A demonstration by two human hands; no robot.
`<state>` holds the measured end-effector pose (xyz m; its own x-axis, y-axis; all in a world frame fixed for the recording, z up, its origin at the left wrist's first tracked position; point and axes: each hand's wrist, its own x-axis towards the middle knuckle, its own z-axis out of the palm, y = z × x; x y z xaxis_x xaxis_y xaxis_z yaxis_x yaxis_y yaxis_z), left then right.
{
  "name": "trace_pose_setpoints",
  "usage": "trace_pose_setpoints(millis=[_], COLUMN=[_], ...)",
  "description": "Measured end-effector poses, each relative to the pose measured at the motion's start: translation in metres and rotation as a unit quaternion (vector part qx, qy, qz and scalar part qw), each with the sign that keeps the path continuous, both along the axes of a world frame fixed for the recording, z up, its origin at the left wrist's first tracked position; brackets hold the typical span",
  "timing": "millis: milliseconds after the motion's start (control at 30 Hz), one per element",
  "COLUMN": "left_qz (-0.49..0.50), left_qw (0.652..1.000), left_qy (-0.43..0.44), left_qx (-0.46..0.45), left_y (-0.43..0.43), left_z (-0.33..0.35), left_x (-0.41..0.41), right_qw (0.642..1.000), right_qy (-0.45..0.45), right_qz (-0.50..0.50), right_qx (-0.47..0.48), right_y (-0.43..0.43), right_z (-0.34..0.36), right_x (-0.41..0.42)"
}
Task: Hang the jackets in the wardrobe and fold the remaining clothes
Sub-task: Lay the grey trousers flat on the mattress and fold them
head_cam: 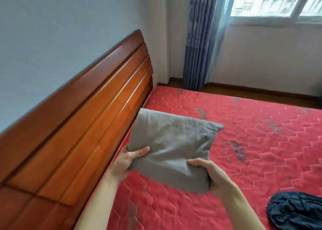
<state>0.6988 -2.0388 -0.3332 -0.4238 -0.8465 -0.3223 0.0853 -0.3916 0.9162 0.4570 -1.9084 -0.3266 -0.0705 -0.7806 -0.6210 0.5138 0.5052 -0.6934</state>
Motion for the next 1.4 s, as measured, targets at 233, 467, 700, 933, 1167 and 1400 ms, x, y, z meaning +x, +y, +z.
trace_pose_setpoints(millis=[233, 467, 700, 933, 1167, 1400], left_qz=[0.199, 0.282, 0.431, 0.558, 0.594, 0.714], left_qw=[0.98, 0.913, 0.861, 0.783, 0.751, 0.666], left_qy=[-0.001, 0.248, 0.26, 0.271, 0.267, 0.153], left_qx=[-0.007, 0.158, 0.069, -0.041, -0.11, -0.155], left_y=[0.07, 0.168, 0.236, 0.301, 0.371, 0.49], left_z=[0.065, 0.099, 0.119, 0.148, 0.15, 0.157], left_x=[0.016, 0.023, 0.089, 0.169, 0.245, 0.37], right_qw=[0.99, 0.973, 0.947, 0.892, 0.869, 0.863], right_qy=[0.049, 0.045, -0.017, -0.335, -0.382, -0.329], right_qz=[-0.018, 0.078, 0.226, 0.272, 0.275, 0.36], right_qx=[-0.13, -0.214, -0.229, -0.135, -0.15, -0.132], right_y=[0.018, 0.042, 0.059, 0.119, 0.193, 0.256], right_z=[0.054, 0.088, 0.113, 0.108, 0.127, 0.143], right_x=[0.025, 0.078, 0.151, 0.264, 0.409, 0.536])
